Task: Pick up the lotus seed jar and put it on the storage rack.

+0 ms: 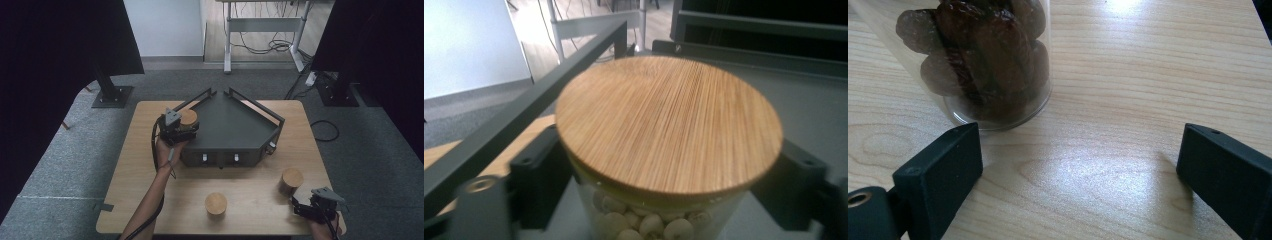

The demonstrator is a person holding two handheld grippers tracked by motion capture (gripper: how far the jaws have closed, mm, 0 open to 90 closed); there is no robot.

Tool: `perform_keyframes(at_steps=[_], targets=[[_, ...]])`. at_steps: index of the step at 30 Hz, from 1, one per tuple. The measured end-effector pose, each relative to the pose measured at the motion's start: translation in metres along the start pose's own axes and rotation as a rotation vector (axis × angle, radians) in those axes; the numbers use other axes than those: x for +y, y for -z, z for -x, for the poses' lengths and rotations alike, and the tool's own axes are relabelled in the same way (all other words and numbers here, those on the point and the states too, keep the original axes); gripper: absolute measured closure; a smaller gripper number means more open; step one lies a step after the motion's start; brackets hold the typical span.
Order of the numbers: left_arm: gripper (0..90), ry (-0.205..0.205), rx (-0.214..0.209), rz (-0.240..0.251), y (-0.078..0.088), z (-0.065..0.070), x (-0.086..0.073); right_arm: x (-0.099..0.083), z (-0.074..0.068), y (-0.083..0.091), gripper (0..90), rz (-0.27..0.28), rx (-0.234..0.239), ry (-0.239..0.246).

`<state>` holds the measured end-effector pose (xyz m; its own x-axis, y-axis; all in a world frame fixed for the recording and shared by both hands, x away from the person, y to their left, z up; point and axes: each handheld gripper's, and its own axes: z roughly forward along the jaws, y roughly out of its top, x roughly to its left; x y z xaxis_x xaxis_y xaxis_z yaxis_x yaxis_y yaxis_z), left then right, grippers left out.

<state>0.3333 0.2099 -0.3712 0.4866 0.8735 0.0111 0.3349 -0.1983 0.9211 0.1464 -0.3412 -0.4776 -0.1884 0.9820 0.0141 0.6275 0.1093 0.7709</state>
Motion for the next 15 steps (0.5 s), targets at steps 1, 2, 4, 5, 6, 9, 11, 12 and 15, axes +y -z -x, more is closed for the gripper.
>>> perform_keyframes(at_steps=[1, 2, 4, 5, 6, 9, 11, 12, 15], targets=[[10.0, -0.001, 0.002, -0.007, -0.0008, 0.0002, 0.0007, 0.0000, 0.0000, 0.0000, 3.7, 0.000, 0.000, 0.000], [8.2, -0.001, 0.004, -0.008, -0.0013, 0.0003, 0.0007, 0.0000, 0.0000, 0.0000, 3.7, 0.000, 0.000, 0.000], [4.3, 0.004, 0.008, -0.014, -0.0018, 0.0009, 0.0016, 0.0000, 0.0000, 0.0000, 3.7, 0.000, 0.000, 0.000], [3.7, 0.005, 0.010, -0.014, -0.0017, 0.0013, 0.0018, 0.0000, 0.0000, 0.0000, 3.7, 0.000, 0.000, 0.000], [3.4, 0.006, 0.015, -0.017, -0.0016, 0.0019, 0.0024, -0.0001, 0.0000, 0.0000, 3.7, 0.000, 0.000, 0.000], [2.8, 0.004, 0.022, -0.020, -0.0009, 0.0030, 0.0034, -0.0001, 0.0001, 0.0001, 3.7, 0.000, 0.001, 0.000], [2.8, 0.006, 0.024, -0.017, 0.0002, 0.0027, 0.0037, -0.0001, 0.0000, 0.0001, 3.7, 0.000, 0.001, 0.000], [2.8, 0.008, 0.026, -0.015, 0.0011, 0.0026, 0.0039, -0.0001, 0.0001, 0.0000, 3.7, 0.000, 0.001, 0.000], [2.9, 0.014, 0.028, -0.005, 0.0043, 0.0019, 0.0050, -0.0001, 0.0000, 0.0000, 3.7, 0.000, 0.000, 0.001]])
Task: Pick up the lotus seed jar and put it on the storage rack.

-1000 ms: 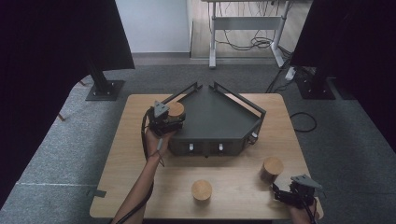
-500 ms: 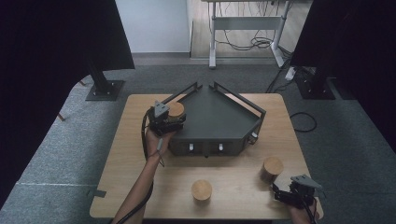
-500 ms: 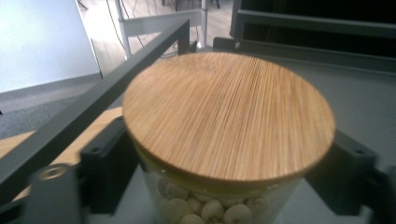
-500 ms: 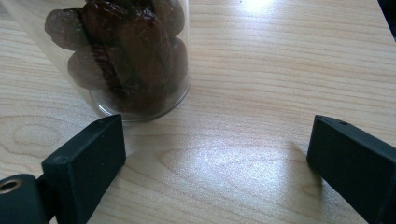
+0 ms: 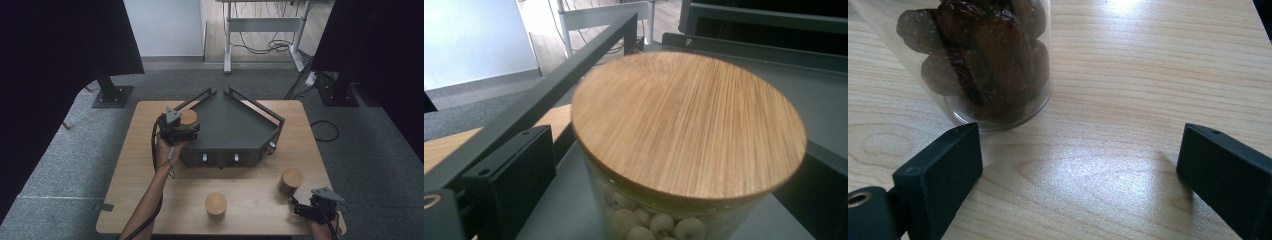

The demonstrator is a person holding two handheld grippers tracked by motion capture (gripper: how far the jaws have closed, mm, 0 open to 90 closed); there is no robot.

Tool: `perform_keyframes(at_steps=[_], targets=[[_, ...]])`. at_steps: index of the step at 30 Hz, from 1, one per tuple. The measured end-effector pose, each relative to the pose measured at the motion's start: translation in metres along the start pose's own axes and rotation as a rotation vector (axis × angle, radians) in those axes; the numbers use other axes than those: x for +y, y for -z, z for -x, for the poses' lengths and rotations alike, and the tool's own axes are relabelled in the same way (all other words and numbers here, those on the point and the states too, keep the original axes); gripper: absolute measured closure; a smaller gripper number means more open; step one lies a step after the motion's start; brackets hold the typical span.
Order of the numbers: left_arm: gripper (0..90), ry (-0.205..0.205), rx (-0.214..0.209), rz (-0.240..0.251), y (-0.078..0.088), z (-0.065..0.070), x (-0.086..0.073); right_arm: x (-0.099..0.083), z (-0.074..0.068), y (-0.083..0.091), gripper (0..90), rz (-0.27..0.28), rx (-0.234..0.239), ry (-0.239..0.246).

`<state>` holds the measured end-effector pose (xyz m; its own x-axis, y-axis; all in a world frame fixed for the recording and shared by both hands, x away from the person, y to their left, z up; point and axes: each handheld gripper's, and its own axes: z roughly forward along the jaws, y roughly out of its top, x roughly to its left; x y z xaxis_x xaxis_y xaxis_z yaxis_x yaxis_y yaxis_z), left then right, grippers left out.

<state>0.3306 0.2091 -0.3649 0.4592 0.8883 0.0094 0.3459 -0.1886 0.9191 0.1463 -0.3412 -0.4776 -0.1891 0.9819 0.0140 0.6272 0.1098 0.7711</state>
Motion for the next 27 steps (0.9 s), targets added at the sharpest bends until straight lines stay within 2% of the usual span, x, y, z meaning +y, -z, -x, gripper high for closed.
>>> perform_keyframes(at_steps=[27], targets=[[3.3, -0.015, -0.028, 0.046, 0.028, 0.001, 0.007, 0.000, 0.000, 0.000, 3.6, -0.001, -0.001, -0.001]])
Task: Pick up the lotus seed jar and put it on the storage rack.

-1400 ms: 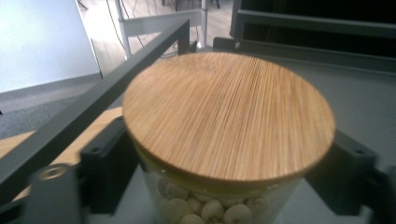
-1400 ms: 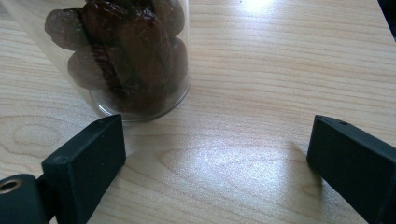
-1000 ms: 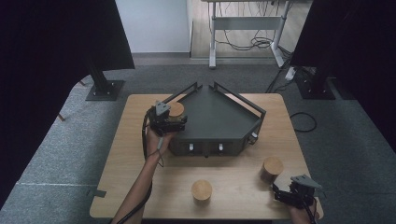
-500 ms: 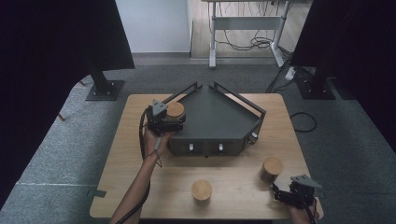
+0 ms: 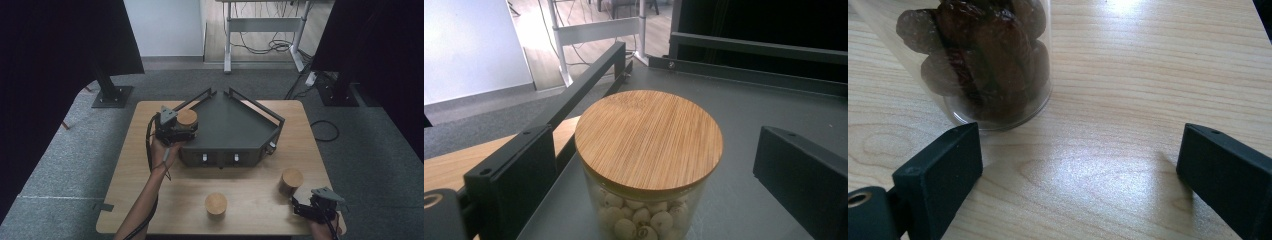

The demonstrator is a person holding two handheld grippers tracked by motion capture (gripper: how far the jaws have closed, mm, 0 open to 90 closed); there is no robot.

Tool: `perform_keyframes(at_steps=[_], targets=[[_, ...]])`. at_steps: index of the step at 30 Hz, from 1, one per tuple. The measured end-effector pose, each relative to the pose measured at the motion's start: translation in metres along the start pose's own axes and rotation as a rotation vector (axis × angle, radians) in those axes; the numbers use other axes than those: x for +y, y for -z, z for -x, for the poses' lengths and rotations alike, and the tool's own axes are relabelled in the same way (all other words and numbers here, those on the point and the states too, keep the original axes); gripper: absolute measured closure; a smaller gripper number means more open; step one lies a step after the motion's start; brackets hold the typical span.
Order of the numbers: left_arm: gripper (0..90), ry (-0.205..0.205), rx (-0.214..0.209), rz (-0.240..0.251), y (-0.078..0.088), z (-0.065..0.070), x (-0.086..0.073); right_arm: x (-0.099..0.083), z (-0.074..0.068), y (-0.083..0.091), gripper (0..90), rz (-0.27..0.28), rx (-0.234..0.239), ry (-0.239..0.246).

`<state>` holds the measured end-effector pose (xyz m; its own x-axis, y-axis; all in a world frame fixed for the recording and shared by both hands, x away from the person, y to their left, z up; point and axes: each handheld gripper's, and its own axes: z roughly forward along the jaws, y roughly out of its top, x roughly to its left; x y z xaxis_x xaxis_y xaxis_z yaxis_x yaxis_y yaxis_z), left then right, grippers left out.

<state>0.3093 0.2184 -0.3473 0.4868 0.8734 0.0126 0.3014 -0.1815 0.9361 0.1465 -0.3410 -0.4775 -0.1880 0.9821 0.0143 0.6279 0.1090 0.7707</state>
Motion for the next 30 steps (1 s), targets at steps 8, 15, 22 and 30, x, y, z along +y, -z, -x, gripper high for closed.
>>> perform_keyframes(at_steps=[8, 15, 22, 30], targets=[[3.2, 0.006, -0.003, 0.007, 0.009, -0.001, -0.003, 0.000, 0.000, 0.000, 3.7, 0.000, 0.000, 0.000], [3.1, 0.028, -0.009, 0.017, 0.018, -0.004, -0.007, 0.000, 0.000, 0.000, 3.6, 0.000, 0.000, 0.001], [3.1, 0.026, -0.016, 0.012, 0.028, -0.005, -0.010, 0.000, 0.000, 0.000, 3.6, 0.000, 0.000, 0.000], [3.1, 0.032, -0.023, 0.027, 0.042, -0.007, -0.017, 0.000, 0.000, 0.000, 3.6, 0.000, -0.001, 0.000]])
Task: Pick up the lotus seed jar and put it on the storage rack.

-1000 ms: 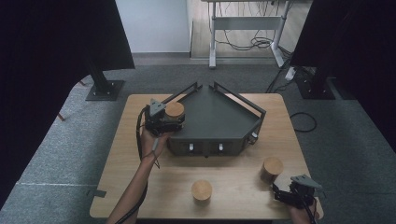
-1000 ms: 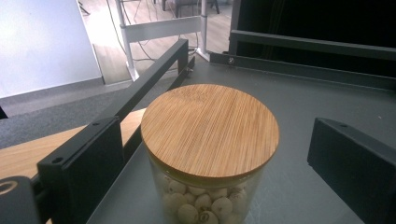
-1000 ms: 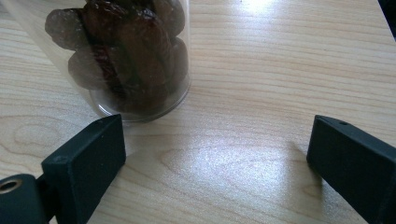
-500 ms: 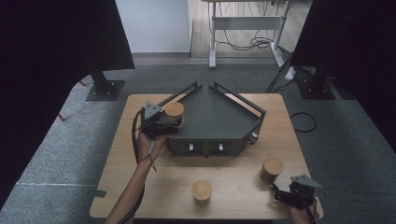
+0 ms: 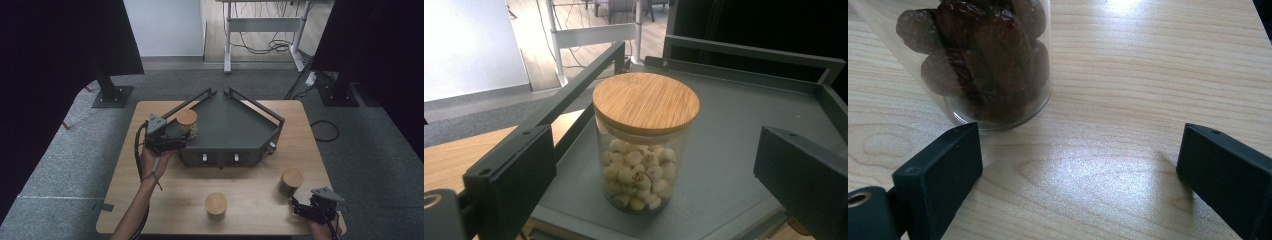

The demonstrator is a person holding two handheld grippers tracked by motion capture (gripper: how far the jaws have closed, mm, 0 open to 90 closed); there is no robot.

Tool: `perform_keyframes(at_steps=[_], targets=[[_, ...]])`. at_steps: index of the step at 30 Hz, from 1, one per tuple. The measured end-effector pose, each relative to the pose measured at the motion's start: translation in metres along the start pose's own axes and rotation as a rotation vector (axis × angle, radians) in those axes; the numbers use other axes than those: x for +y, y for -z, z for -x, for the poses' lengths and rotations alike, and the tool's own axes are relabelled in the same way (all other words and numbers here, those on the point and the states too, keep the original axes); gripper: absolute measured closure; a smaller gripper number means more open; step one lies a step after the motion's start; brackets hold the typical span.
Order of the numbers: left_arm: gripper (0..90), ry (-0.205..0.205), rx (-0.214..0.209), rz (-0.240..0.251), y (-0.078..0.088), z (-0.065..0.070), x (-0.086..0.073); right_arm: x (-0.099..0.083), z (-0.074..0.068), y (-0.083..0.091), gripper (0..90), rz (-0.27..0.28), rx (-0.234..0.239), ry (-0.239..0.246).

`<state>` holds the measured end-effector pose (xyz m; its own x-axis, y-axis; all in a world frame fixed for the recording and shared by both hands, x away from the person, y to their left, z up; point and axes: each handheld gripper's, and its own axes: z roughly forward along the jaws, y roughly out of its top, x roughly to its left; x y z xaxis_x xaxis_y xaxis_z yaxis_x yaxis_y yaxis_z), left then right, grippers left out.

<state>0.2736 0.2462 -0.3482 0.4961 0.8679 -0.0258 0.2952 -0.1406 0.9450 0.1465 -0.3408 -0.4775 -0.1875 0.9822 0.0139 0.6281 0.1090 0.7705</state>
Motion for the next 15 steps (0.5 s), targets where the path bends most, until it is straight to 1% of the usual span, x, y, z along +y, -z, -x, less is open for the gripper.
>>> perform_keyframes(at_steps=[8, 15], targets=[[3.2, -0.007, -0.002, 0.007, 0.012, 0.002, -0.006, 0.000, 0.000, 0.000, 3.6, 0.000, 0.000, 0.000], [3.2, -0.019, -0.011, -0.001, 0.018, 0.006, -0.011, 0.000, 0.000, 0.000, 3.6, 0.000, 0.000, 0.000]])
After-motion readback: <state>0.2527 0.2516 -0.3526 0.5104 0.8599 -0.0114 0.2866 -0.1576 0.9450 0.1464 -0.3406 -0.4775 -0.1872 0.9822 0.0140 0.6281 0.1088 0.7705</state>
